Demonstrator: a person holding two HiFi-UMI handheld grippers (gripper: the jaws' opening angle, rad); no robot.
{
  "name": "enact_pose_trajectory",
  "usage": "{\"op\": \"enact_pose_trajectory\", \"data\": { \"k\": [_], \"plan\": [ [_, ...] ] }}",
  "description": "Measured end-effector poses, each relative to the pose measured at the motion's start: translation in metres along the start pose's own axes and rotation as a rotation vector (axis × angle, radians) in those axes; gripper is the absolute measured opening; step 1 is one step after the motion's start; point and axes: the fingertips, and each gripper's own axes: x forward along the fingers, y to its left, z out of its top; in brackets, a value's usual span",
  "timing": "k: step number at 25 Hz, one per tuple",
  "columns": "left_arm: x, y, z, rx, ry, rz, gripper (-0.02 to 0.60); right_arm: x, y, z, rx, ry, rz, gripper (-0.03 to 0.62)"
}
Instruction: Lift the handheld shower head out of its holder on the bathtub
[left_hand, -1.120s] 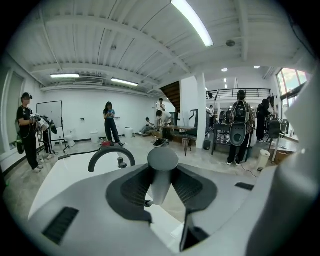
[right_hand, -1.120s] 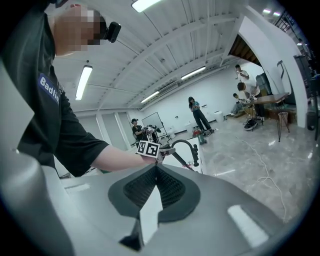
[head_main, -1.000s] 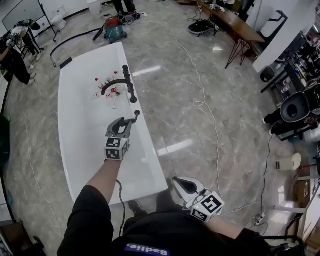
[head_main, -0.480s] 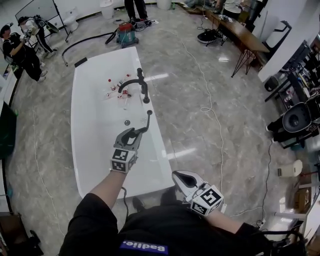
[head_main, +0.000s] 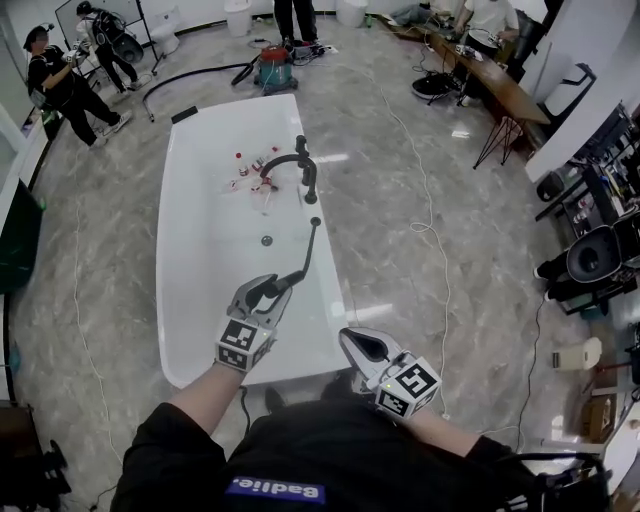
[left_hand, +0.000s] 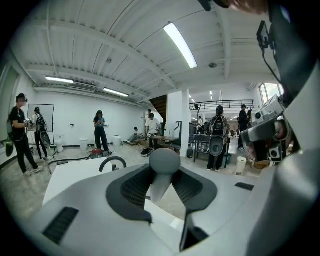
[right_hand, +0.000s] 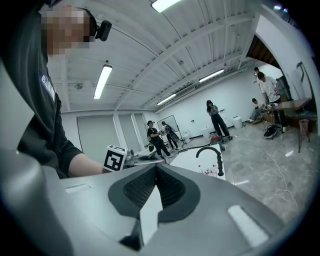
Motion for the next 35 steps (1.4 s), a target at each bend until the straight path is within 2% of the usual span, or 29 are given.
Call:
{"op": "enact_pose_trajectory", "data": {
  "k": [8, 17, 26, 31, 35],
  "plan": [
    [-0.063, -0.018, 0.013, 0.001, -0.030, -0.003, 0.138, 0.014, 0.024, 0.000, -0.028, 0.018, 0.035, 0.002],
    [-0.121, -0.037, 0.041, -0.013, -0.091, 0.046, 0.138, 0.027, 0.053, 0.018, -0.100, -0.016, 0.080, 0.002],
    [-0.155, -0.074, 0.085, 0.094, -0.155, -0.004, 0.138, 0.017, 0.065, 0.018, -0.159, -0.024, 0.073, 0.002],
    [-0.163, -0.090, 0.094, 0.114, -0.175, -0.019, 0.138, 0.014, 0.072, 0.018, -0.179, -0.026, 0.068, 0.002],
    [-0.162, -0.100, 0.088, 0.094, -0.181, -0.013, 0.138, 0.011, 0.077, 0.011, -0.190, -0.014, 0.078, 0.002]
  ]
}}
